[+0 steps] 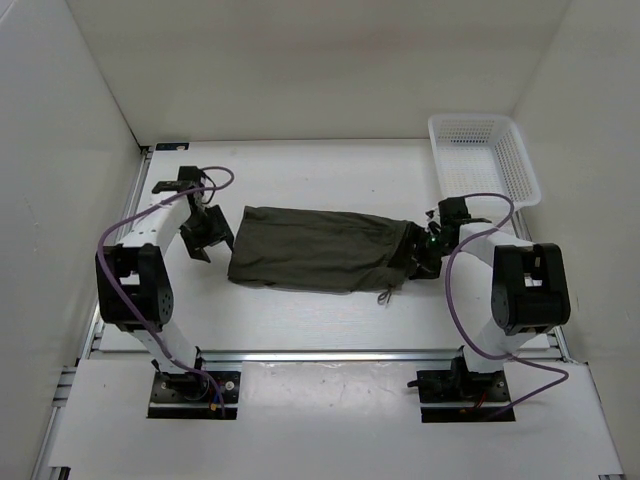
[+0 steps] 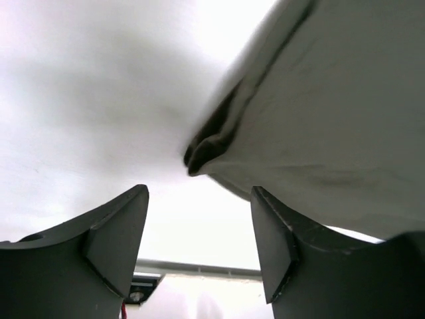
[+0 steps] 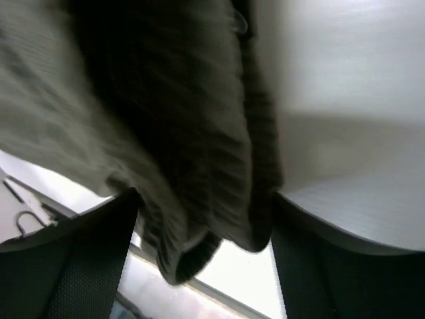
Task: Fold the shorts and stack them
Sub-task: Fold the shorts
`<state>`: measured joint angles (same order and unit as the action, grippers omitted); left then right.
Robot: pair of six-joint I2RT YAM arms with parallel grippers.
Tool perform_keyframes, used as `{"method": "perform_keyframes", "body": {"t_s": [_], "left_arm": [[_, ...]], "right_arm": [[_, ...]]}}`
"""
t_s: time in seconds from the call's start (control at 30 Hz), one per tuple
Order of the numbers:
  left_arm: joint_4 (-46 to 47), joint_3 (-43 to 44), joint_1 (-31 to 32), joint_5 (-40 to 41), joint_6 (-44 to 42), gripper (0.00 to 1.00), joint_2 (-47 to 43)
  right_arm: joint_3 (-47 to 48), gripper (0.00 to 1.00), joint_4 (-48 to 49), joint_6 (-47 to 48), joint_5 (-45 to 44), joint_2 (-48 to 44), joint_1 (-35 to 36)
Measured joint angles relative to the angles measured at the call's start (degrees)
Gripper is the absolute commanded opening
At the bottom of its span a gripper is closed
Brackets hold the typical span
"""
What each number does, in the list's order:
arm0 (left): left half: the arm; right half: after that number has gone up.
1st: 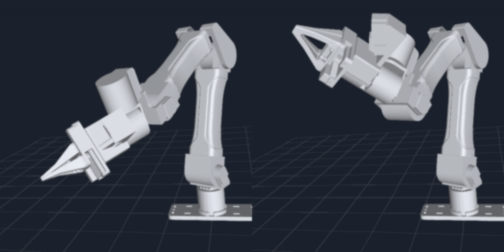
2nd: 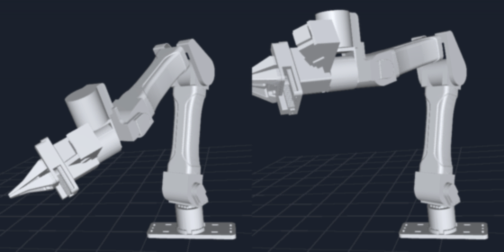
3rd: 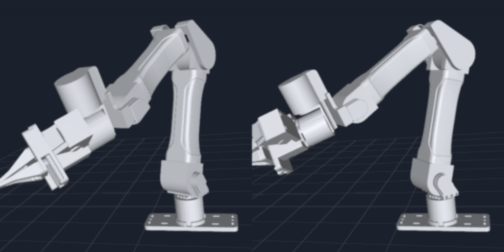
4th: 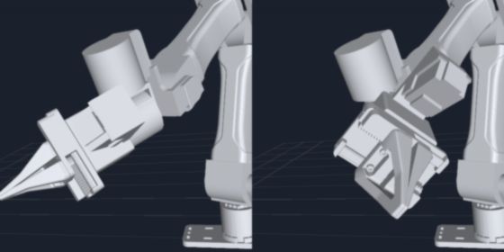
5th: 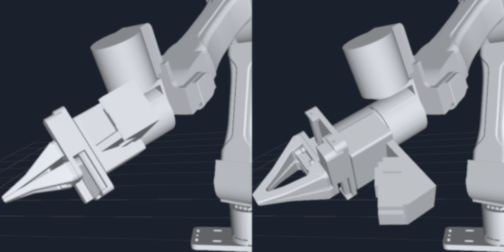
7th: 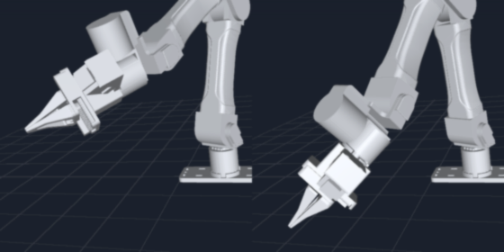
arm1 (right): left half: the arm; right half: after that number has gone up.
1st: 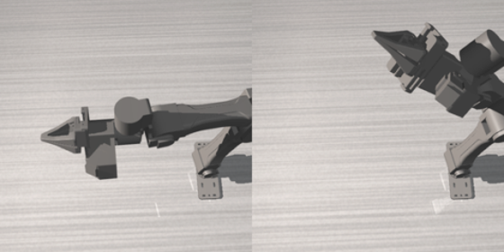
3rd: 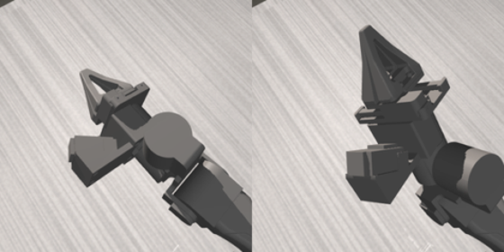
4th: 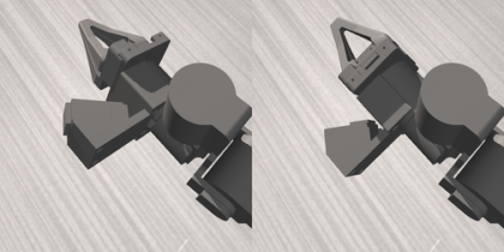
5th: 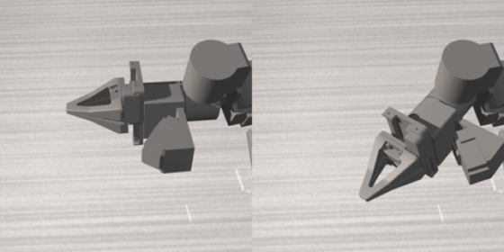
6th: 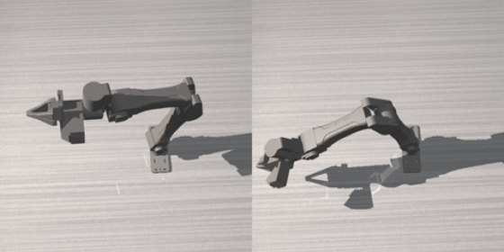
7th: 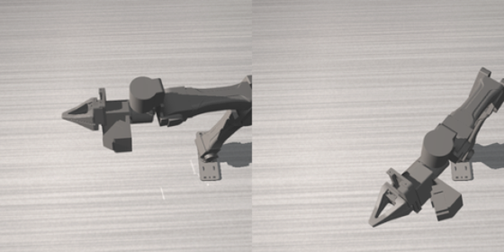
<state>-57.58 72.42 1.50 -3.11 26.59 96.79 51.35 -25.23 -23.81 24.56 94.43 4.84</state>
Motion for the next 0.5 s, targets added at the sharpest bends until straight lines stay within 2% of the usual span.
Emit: {"method": "perform_keyframes", "body": {"t_s": [0.07, 0.1, 0.17, 0.2, 0.3, 0.4, 0.5], "left_arm": [[-0.26, 2.8, -0.26, -0.11, -0.22, 0.69, -0.26], [-0.22, 4.13, -0.09, -0.28, -0.28, 0.68, -0.26], [-0.37, 6.73, 0.61, -0.46, -0.57, 0.65, 0.52], [-0.2, 8.28, 1.01, -0.61, -0.68, 0.61, 1.49], [0.7, 13.07, 1.68, -0.72, -1.01, 0.58, 7.19], [2.43, 15.17, 1.25, -0.76, -1.11, 0.56, 14.03], [2.67, 15.19, -0.02, -0.79, -1.18, 0.56, 18.86]], "right_arm": [[0.04, 0.58, 1.92, -0.74, -0.24, 0.85, 1.4], [0.04, 0.45, 2.8, -1.11, -0.39, 1.42, 1.86], [0.04, 0.32, 3.91, -1.64, -1.53, 2.16, 2.25], [0.04, 0.21, 4.24, -2.05, -2.1, 2.47, 2.25], [0.39, 0.05, 4.39, -2.99, -2.78, 2.45, 2.25], [1.22, 0.0, 4.09, -2.97, -4.55, 2.45, 2.43], [2.29, 0.0, 3.48, -2.86, -6.73, 2.43, 2.43]]}}
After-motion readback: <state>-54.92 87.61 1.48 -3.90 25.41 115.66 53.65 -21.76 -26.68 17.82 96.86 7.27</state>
